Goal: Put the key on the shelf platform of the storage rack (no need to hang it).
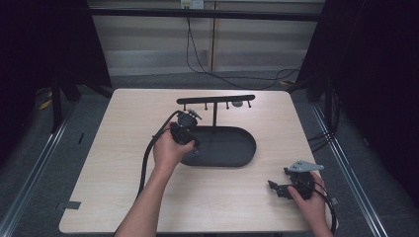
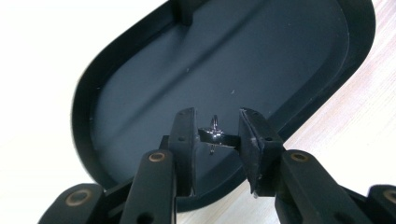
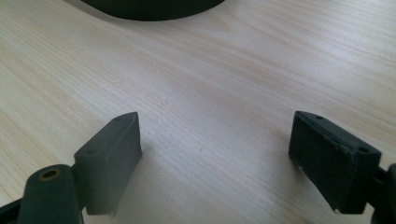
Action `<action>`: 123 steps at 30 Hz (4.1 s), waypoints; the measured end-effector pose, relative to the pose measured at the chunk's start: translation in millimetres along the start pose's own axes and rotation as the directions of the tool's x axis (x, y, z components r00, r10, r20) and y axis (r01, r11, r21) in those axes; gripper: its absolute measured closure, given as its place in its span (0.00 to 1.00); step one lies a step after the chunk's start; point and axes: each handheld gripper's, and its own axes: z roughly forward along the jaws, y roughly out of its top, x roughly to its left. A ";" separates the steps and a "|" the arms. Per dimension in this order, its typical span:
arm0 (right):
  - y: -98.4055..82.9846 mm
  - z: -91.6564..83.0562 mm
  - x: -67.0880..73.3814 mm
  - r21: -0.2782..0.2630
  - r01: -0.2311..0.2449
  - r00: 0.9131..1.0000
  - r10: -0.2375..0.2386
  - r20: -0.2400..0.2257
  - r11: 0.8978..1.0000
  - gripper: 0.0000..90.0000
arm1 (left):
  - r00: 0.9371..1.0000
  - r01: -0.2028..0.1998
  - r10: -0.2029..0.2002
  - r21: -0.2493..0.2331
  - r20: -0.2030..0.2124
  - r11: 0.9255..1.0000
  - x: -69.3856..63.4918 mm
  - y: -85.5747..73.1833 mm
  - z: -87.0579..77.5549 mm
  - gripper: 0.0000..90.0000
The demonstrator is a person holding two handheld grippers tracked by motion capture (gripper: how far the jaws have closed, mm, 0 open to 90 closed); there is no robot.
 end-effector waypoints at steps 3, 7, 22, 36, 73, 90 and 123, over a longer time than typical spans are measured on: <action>0.0 0.1 -0.1 -0.001 0.002 1.000 -0.002 -0.001 1.000 0.18 | 1.000 0.001 -0.001 0.004 0.003 1.000 -2.5 1.4 6.4 0.76; 0.0 0.2 -0.2 -0.002 0.005 1.000 -0.005 -0.002 1.000 0.18 | 1.000 0.002 -0.002 0.007 -0.006 1.000 -5.4 3.7 14.1 0.76; 0.2 0.2 0.0 -0.001 0.005 1.000 -0.005 -0.005 1.000 0.18 | 0.999 -0.032 0.032 -0.001 -0.014 0.999 -16.9 13.0 31.3 0.76; 0.2 0.1 0.3 0.001 0.003 1.000 -0.003 -0.006 1.000 0.18 | 0.999 -0.025 0.025 0.000 -0.024 1.000 -16.3 9.2 38.1 0.76; 0.3 0.2 0.2 0.000 0.009 1.000 -0.009 -0.009 1.000 0.18 | 0.999 -0.013 0.015 0.070 -0.030 0.997 -5.1 -11.3 50.1 0.75; 0.3 0.2 0.2 0.000 0.009 1.000 -0.009 -0.009 1.000 0.18 | 1.000 0.002 -0.001 0.115 -0.010 0.993 -0.2 -6.7 60.2 0.79; 0.3 0.2 0.2 0.000 0.009 1.000 -0.009 -0.009 1.000 0.18 | 0.999 0.036 -0.034 0.082 -0.028 0.996 5.8 -13.5 47.8 0.58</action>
